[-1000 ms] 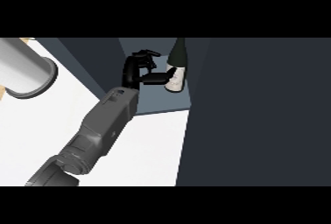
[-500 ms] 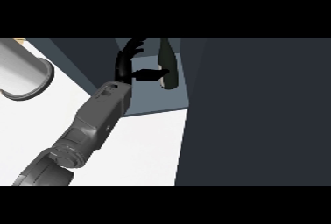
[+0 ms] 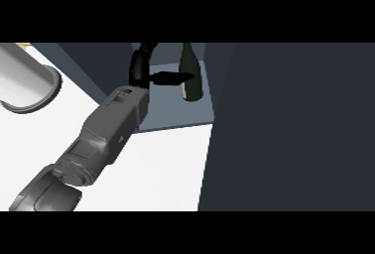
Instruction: Pick up the wine, place it into the cabinet and close the cabinet
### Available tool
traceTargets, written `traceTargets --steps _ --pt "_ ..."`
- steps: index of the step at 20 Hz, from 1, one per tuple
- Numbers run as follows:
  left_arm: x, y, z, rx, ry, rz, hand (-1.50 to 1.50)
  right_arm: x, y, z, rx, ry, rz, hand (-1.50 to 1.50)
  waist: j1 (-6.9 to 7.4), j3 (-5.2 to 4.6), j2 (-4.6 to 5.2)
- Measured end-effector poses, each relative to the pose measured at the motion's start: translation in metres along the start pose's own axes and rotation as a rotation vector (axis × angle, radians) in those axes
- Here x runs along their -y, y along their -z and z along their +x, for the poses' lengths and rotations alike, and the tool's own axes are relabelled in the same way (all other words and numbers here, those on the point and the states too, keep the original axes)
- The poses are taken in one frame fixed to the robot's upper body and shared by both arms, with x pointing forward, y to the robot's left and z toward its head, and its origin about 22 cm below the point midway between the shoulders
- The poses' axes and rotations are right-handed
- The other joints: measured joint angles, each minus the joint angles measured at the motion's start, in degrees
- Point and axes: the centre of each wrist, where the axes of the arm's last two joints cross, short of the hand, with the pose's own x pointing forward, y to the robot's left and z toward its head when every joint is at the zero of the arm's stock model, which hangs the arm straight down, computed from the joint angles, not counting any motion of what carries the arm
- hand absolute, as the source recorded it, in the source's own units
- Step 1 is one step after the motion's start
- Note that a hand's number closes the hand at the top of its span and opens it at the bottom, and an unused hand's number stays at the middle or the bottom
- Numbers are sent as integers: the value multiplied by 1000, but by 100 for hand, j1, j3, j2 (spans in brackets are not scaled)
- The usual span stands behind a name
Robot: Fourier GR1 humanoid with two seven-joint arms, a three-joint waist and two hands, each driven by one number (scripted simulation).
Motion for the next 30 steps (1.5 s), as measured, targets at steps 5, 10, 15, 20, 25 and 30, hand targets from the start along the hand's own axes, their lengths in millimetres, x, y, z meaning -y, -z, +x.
traceTargets --steps 5,10,15,20,25,30 --pt "8 4 11 48 -139 -52 150 1 -1 0 -10 -4 -8 -150 77 3 -34" --pt "22 4 21 83 -240 -126 -150 1 -3 0 -19 -4 -20 -150 164 7 -78" --pt "30 5 29 93 -293 -186 -150 7 -5 2 -36 -38 -30 -150 291 12 -132" --pt "40 4 35 83 -328 -214 -150 5 -5 2 -51 -24 -51 -150 404 13 -177" --pt "42 0 33 74 -350 -226 -150 9 -6 2 -60 -45 -58 -150 467 17 -230" --pt "41 -9 24 67 -409 -268 -150 11 -8 3 -69 -56 -68 -150 515 18 -271"
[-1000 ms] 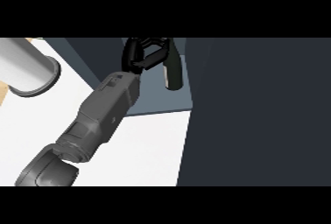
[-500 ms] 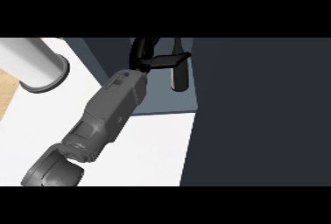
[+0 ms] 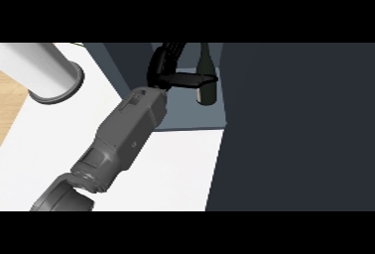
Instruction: Pick up the wine, place it into the cabinet and close the cabinet
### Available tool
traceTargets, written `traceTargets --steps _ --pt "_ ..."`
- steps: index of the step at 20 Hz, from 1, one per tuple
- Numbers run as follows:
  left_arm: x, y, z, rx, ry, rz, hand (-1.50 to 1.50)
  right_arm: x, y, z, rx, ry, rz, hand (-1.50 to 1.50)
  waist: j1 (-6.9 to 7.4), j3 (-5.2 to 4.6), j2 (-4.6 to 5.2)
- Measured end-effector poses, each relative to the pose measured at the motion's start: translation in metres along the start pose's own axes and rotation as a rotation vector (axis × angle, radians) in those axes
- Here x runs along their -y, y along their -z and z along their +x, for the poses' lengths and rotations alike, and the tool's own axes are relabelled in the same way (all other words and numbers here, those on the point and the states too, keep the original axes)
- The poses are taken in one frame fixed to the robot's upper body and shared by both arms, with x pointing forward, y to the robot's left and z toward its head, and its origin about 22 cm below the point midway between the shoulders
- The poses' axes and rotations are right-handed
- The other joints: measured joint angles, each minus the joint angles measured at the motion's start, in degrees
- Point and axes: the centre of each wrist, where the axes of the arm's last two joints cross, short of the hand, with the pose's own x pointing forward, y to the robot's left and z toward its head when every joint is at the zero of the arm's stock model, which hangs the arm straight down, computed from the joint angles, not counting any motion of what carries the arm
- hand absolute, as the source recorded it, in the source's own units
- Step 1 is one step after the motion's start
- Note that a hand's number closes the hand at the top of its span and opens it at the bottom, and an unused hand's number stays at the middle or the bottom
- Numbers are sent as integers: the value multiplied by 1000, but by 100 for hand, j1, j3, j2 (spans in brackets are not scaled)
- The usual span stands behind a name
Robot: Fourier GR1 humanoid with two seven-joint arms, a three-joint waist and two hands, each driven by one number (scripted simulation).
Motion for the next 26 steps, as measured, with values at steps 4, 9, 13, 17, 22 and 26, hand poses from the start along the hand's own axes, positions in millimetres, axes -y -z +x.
traceTargets --steps 4,9,13,17,22,26 --pt "-3 -16 -12 -9 -44 -36 -150 2 1 0 -2 -12 -6 -150 52 -2 -16" --pt "2 -36 -19 -19 -94 -60 -150 4 -1 0 -18 -24 -14 -150 125 0 -47" --pt "4 -61 -27 -33 -132 -76 -150 3 0 0 -25 -17 -27 -150 227 -2 -50" --pt "3 -92 -36 -52 -149 -80 -150 4 -1 0 -22 -25 -39 -150 276 0 -57" --pt "0 -128 -34 -61 -174 -73 -150 6 -1 0 -15 -35 -42 -150 283 2 -45" --pt "-10 -158 -29 -62 -196 -59 -150 8 -1 0 -17 -52 -37 -150 258 1 -26"
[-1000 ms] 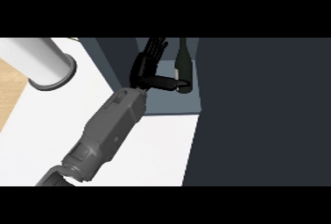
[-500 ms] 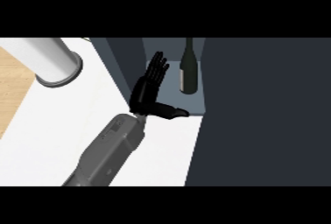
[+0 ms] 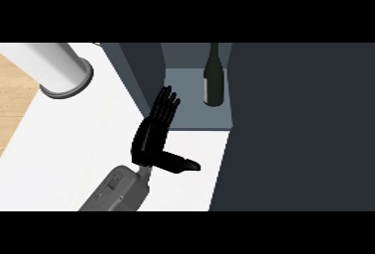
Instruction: Pick up the wine, place it into the cabinet and close the cabinet
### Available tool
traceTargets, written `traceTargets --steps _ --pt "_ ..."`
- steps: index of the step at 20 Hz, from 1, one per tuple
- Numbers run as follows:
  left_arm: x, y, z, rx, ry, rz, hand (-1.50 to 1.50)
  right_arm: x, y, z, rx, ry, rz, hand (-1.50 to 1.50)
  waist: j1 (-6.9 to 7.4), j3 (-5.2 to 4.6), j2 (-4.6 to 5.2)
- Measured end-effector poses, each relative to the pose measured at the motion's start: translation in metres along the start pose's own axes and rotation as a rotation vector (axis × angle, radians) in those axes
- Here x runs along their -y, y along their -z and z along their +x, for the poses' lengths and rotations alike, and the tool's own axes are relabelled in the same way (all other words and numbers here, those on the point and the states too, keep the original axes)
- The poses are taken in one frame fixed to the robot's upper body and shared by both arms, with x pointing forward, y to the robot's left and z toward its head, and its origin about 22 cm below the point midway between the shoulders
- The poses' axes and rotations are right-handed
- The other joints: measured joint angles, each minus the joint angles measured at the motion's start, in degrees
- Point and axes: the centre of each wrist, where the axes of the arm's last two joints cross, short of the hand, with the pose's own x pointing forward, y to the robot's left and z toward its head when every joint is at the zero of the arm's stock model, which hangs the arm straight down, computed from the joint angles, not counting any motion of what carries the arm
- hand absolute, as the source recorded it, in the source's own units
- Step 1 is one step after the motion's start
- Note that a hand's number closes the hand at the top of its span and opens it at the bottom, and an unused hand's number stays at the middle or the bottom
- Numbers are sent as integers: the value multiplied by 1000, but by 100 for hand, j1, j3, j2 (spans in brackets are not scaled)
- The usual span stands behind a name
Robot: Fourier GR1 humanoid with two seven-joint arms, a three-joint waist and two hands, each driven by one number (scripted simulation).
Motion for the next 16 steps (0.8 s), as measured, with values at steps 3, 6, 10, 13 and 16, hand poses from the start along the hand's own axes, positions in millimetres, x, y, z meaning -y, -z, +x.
traceTargets --steps 3,6,10,13,16 --pt "-5 -25 5 7 -23 4 -150 2 -1 0 -6 -14 11 -150 -17 0 13" --pt "-17 -39 13 18 -46 14 -150 2 -1 0 -9 -25 57 -150 -42 -1 28" --pt "-34 -57 22 31 -46 32 -150 3 -1 0 -14 -36 130 -150 -61 -1 38" --pt "-49 -65 31 53 -32 44 -150 0 -3 0 -18 -20 196 -150 -71 -1 40" --pt "-66 -74 42 75 -7 51 -150 -2 -6 -1 -44 -14 311 150 -39 -2 41"
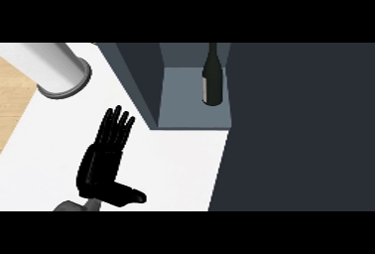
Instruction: Pick up the wine, place it into the cabinet and close the cabinet
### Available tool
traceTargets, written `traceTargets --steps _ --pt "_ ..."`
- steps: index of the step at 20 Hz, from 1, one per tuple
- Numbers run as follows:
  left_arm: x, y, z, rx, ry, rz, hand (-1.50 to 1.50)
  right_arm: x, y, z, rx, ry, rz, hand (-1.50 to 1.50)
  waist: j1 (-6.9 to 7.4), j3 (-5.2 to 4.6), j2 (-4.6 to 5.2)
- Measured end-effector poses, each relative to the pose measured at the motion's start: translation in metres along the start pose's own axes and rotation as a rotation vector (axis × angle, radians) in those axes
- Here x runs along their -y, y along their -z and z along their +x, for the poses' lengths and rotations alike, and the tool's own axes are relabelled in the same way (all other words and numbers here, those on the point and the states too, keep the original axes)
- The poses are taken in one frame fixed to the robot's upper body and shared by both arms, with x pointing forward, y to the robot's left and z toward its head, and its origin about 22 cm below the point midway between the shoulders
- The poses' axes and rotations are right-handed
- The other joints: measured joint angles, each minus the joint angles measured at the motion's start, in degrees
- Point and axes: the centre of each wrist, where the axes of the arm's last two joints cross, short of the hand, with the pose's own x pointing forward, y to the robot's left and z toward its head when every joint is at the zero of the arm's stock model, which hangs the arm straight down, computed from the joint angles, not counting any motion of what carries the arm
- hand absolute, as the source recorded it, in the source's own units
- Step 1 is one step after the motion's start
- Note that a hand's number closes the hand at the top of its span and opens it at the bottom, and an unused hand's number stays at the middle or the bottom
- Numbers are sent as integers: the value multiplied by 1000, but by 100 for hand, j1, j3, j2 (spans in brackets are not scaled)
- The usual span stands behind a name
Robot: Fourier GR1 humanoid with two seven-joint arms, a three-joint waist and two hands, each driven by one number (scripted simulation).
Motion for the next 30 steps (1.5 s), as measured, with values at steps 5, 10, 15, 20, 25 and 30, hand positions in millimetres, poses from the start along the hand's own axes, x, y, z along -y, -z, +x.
traceTargets --steps 5,10,15,20,25,30 --pt "-25 -7 22 30 39 21 -150 -5 -4 0 7 28 158 150 -19 -2 3" --pt "-55 -23 40 42 64 38 -150 -12 -4 1 -22 59 211 150 -6 -6 9" --pt "-76 -25 63 56 74 52 -150 -17 0 2 -32 80 219 150 4 -9 15" --pt "-90 -29 81 60 84 47 -150 -18 7 4 -29 59 251 150 45 -14 20" --pt "-102 -27 92 57 88 38 -150 -16 15 6 -7 30 264 150 63 -22 32" --pt "-109 -26 103 56 85 23 -150 -14 26 9 26 6 253 150 142 -27 44"
